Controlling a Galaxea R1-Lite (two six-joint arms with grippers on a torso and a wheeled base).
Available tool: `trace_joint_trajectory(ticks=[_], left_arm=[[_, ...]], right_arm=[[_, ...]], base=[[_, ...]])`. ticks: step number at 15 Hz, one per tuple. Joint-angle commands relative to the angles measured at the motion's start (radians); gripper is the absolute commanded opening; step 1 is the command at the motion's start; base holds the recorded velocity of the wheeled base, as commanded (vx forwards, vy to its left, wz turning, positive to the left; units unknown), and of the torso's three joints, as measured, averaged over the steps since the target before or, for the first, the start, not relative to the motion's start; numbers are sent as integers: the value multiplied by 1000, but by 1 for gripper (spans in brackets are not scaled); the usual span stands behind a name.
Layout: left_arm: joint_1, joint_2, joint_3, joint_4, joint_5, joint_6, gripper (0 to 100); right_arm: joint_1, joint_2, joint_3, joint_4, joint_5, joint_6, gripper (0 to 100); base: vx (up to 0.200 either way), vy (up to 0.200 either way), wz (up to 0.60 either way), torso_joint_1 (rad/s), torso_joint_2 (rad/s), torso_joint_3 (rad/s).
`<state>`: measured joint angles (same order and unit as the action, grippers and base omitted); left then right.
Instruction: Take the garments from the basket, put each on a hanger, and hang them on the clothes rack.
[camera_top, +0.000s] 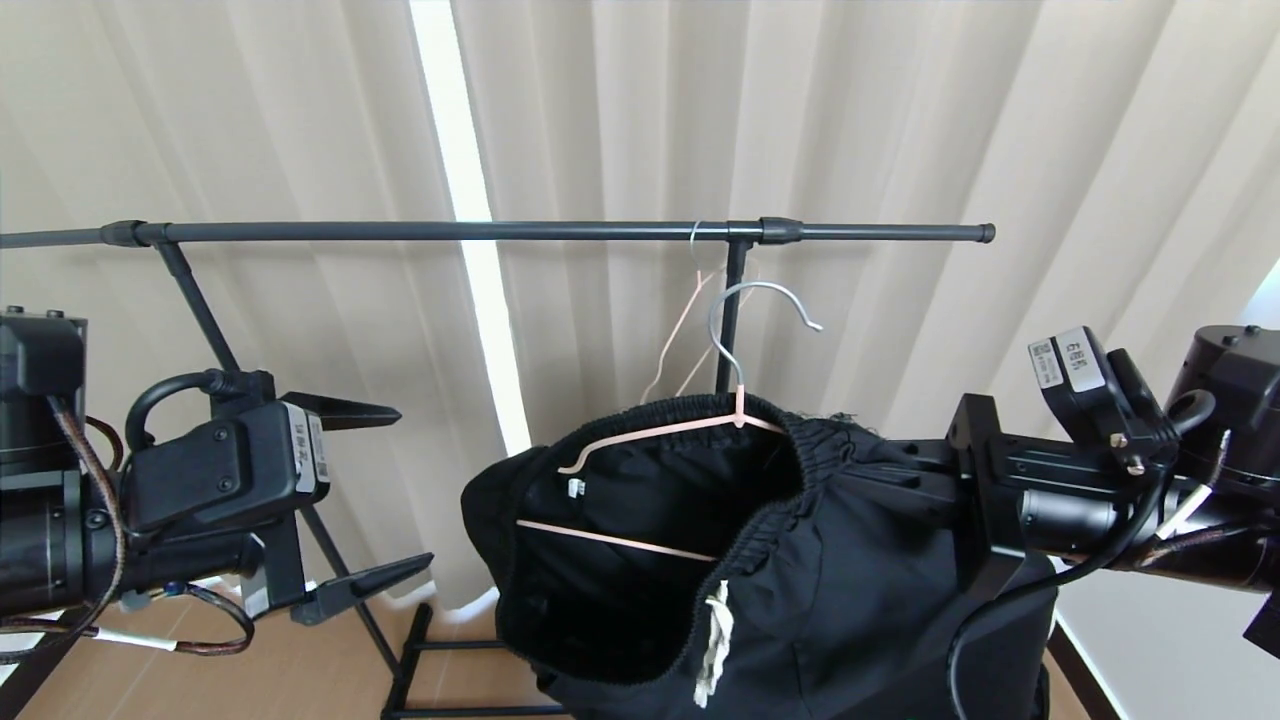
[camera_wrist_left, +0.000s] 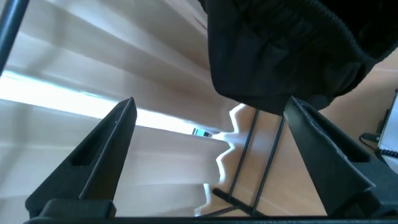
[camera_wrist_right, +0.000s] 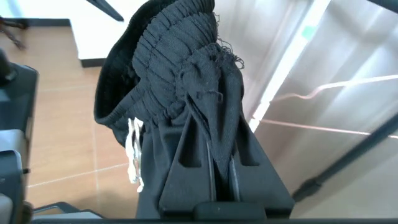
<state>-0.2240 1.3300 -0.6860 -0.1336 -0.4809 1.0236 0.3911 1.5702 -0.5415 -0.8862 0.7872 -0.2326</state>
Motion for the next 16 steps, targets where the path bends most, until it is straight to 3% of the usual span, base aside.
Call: trace_joint_trajectory(ticks=[1,4,9,10,13,16], left_arm=[[-44,23,14,-6,1,1,100],[-98,84,29,-104,-41,-2,100],[-123,181,25,-210,-45,-14,100],[-126,199,19,-241,-45,-31,100],[-169,242,-7,-337,-42,-172,100],[-207,255,-26,-359,-44,-231,100]], right_arm=[[0,-4,0,0,10,16,0],[0,-6,12,0,72,30,0],[0,-32,29,0,148,30,0],[0,-36,34,0,165,30,0],[0,-44,38,0,191,30,0],[0,-41,44,0,199,30,0]], base=[[0,0,0,0,0,0],[0,0,0,0,0,0],[0,0,0,0,0,0],[0,0,0,0,0,0],[0,0,0,20,1,-1],[0,0,0,0,0,0]])
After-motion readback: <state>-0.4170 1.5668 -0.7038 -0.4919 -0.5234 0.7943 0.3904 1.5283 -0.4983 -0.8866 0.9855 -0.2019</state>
